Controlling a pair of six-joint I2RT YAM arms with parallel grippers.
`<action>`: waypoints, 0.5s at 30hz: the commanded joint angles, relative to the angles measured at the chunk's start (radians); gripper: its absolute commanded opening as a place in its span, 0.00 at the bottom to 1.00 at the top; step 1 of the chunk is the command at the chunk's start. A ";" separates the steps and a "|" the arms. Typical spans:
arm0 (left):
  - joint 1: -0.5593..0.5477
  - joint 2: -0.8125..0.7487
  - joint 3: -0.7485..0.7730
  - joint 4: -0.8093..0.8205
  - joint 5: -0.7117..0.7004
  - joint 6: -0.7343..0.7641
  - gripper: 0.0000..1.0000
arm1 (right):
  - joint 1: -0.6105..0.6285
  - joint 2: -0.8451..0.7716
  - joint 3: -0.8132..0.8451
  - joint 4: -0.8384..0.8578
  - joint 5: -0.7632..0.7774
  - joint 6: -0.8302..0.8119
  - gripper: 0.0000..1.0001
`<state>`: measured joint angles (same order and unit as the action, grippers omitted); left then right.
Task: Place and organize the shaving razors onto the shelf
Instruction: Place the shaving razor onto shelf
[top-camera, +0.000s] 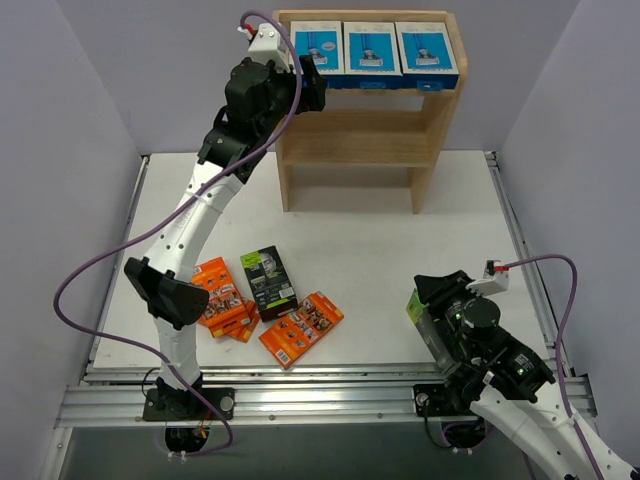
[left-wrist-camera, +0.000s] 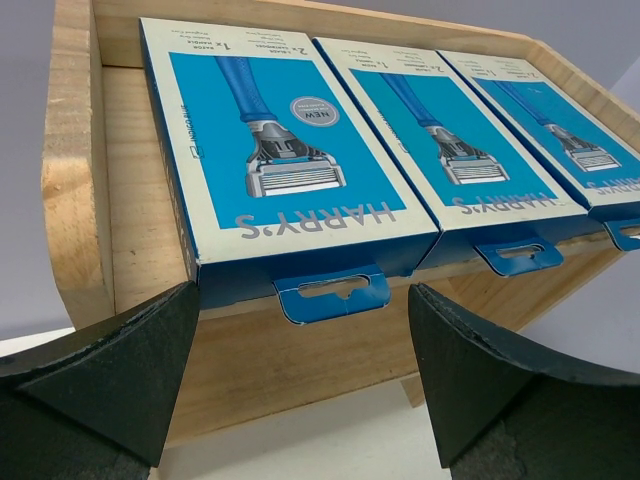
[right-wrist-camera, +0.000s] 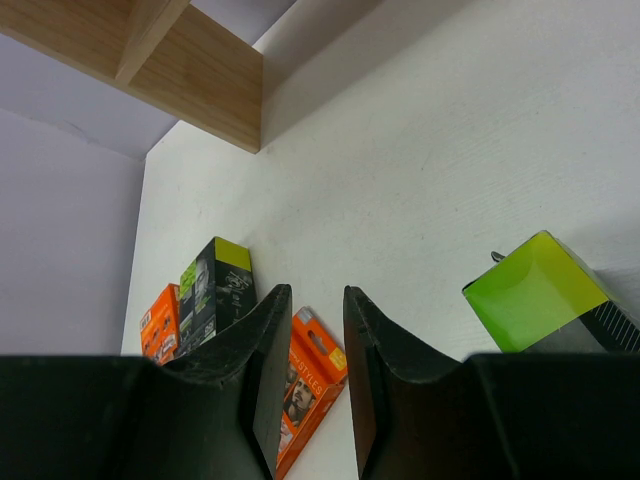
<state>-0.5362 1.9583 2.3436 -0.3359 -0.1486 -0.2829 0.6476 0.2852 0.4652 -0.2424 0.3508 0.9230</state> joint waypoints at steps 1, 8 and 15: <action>-0.011 0.011 0.052 0.054 -0.019 0.004 0.94 | -0.005 0.014 -0.010 0.034 0.024 -0.007 0.24; -0.018 0.030 0.062 0.072 -0.025 -0.006 0.94 | -0.005 0.016 -0.013 0.037 0.028 -0.009 0.24; -0.019 0.047 0.083 0.081 -0.029 -0.015 0.94 | -0.005 0.026 -0.014 0.043 0.030 -0.012 0.24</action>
<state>-0.5472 1.9808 2.3772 -0.3321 -0.1902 -0.2848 0.6476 0.2905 0.4580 -0.2390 0.3511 0.9218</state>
